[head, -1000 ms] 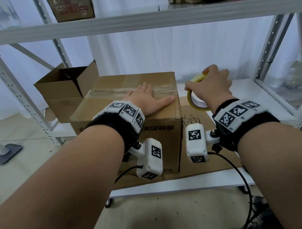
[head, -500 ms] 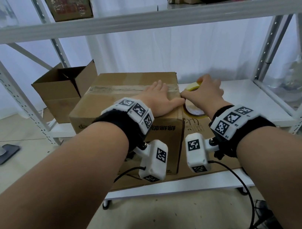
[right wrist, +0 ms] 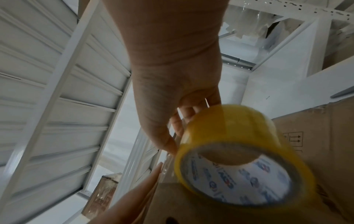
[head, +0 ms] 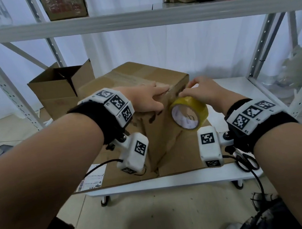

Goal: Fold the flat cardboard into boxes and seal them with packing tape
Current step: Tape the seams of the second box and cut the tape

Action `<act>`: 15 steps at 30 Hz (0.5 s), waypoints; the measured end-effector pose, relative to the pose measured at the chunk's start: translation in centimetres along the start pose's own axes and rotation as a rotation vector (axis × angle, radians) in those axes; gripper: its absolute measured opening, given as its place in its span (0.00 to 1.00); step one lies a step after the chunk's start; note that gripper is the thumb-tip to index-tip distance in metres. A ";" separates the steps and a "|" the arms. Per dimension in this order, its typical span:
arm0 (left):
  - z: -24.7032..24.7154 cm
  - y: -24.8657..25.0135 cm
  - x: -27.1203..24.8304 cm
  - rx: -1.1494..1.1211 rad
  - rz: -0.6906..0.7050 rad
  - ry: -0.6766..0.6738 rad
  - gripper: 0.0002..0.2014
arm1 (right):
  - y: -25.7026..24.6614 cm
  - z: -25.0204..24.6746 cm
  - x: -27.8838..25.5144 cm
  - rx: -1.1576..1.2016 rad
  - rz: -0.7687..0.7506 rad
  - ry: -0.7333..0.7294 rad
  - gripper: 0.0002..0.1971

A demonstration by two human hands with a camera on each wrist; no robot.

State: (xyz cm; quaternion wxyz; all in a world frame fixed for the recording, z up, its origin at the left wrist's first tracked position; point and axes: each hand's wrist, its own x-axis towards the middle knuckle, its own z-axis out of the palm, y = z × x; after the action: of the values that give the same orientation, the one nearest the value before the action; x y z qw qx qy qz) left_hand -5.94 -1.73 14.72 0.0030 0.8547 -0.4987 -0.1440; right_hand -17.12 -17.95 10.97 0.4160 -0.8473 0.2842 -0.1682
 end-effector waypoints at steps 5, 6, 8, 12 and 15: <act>-0.8 -2.2 -2.1 0.049 0.052 -0.037 0.38 | -1.1 0.0 -0.8 -0.188 -0.216 0.115 0.09; -0.8 -2.8 -2.6 0.048 0.057 -0.033 0.39 | -1.3 0.2 -0.6 -0.231 -0.246 0.166 0.12; -0.2 -4.5 -3.3 -0.020 0.073 0.020 0.38 | -1.5 0.7 -0.4 -0.206 -0.240 0.127 0.19; 2.6 -8.2 -4.0 -0.372 -0.084 0.452 0.19 | -2.2 3.0 -0.4 -0.037 -0.248 -0.089 0.24; 3.7 -9.4 -3.4 -0.535 -0.230 0.578 0.23 | -3.3 4.1 0.1 0.031 -0.176 -0.028 0.21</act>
State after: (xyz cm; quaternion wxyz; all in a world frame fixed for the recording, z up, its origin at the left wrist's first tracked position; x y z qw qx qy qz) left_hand -0.42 6.39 10.64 0.3488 0.8794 -0.3234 -0.0220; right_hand -13.76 -13.94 11.17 0.4166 -0.8647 0.2001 -0.1966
